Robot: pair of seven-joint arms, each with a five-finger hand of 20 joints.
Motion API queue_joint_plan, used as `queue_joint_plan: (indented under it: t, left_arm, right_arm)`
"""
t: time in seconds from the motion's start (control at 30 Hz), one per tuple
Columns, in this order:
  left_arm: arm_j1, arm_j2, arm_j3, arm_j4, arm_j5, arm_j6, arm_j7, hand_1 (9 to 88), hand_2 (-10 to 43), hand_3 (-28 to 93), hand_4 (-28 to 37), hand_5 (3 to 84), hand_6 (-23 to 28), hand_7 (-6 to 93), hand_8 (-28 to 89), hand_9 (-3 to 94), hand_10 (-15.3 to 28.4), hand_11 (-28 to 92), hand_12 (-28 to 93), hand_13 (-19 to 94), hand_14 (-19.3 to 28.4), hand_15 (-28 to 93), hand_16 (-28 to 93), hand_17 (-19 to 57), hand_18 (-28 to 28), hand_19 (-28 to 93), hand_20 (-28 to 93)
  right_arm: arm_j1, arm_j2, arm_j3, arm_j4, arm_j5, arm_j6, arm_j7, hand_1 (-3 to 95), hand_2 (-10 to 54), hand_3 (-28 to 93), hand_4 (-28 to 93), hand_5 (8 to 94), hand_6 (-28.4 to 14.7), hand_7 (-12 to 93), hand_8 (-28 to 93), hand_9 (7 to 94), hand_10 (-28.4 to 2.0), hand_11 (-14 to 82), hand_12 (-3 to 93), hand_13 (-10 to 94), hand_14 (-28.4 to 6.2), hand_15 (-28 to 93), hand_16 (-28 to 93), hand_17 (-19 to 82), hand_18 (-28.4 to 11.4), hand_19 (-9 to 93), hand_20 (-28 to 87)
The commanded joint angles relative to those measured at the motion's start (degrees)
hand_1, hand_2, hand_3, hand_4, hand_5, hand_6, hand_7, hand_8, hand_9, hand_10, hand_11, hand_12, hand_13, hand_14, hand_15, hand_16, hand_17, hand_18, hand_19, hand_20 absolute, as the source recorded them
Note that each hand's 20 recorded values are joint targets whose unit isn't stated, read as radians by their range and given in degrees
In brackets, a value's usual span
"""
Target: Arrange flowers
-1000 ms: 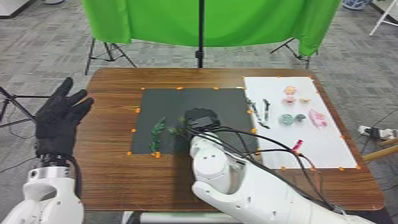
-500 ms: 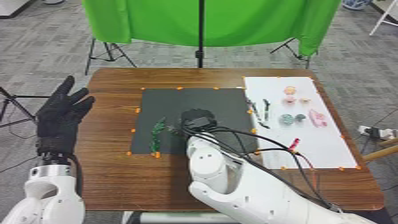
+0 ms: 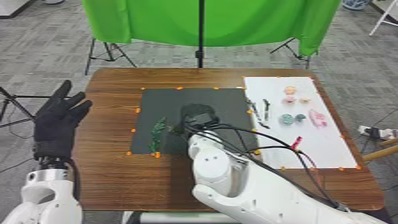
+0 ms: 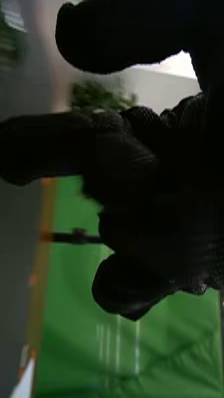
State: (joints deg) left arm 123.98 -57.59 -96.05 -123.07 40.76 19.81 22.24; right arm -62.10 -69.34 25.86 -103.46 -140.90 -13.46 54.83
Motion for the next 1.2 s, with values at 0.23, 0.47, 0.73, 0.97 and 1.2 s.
queue_joint_plan:
  t: [0.23,0.47,0.73,0.97,1.2]
  left_arm:
    - [1.94,-1.41,-1.0,-0.17,0.27,0.14,-0.77,22.4,6.7,83,-27.9,34.1,6.8,7.2,-8,31.4,18.3,23,10,19,25.8,54,-11,-10.2,26.0,51,4]
    - [2.2,-1.31,-0.61,-0.31,0.09,0.32,-0.33,22.4,6.7,83,-27.9,34.0,6.7,7.3,-8,31.5,18.4,23,10,19,25.9,54,-11,-10.1,26.3,52,5]
    - [1.88,-1.87,-0.66,-0.15,0.52,-0.17,-0.84,22.4,6.7,83,-28.0,34.0,6.7,7.3,-8,31.6,18.4,23,10,19,25.9,54,-11,-10.1,26.3,52,5]
    - [1.46,-1.86,-0.71,0.08,0.29,-0.14,-0.42,22.4,6.6,83,-28.0,33.9,6.8,7.3,-8,31.5,18.4,23,10,19,25.9,54,-11,-10.1,26.3,52,5]
    - [0.83,-1.99,-0.52,0.37,0.25,-0.6,-0.48,22.4,6.6,83,-28.1,33.9,6.7,7.4,-8,31.5,18.4,23,10,19,26.0,54,-11,-10.1,26.3,52,5]
  right_arm:
    - [-1.68,11.97,16.08,-1.88,4.24,8.86,7.95,26.5,-0.9,72,-21,69.4,-8.9,13,-11,69.4,-22.1,45.0,20.2,64,-18.5,74,17,32,-28.4,91,1]
    - [-1.37,11.65,16.75,4.95,6.34,4.94,10.82,27.7,-2.6,74,-22,64.2,-13.5,13,-11,59.2,-25.6,49.7,19.6,56,-21.0,78,14,30,-28.4,91,-6]
    - [-2.45,10.27,17.17,9.83,8.77,0.33,10.48,28.2,-3.9,74,-22,61.6,-15.0,12,-11,57.1,-26.0,51.2,19.4,55,-20.8,79,14,30,-28.4,92,-7]
    - [-1.27,9.43,14.71,12.23,7.55,-1.48,8.88,28.0,-5.1,73,-23,60.7,-15.0,12,-11,56.0,-25.7,52.0,19.3,55,-20.3,79,13,29,-28.4,92,-8]
    - [1.02,8.11,9.77,16.3,7.97,-4.26,8.32,29.9,-8.1,74,-23,61.4,-14.0,13,-11,55.6,-25.1,53.0,19.1,56,-19.5,80,13,29,-28.4,91,-8]
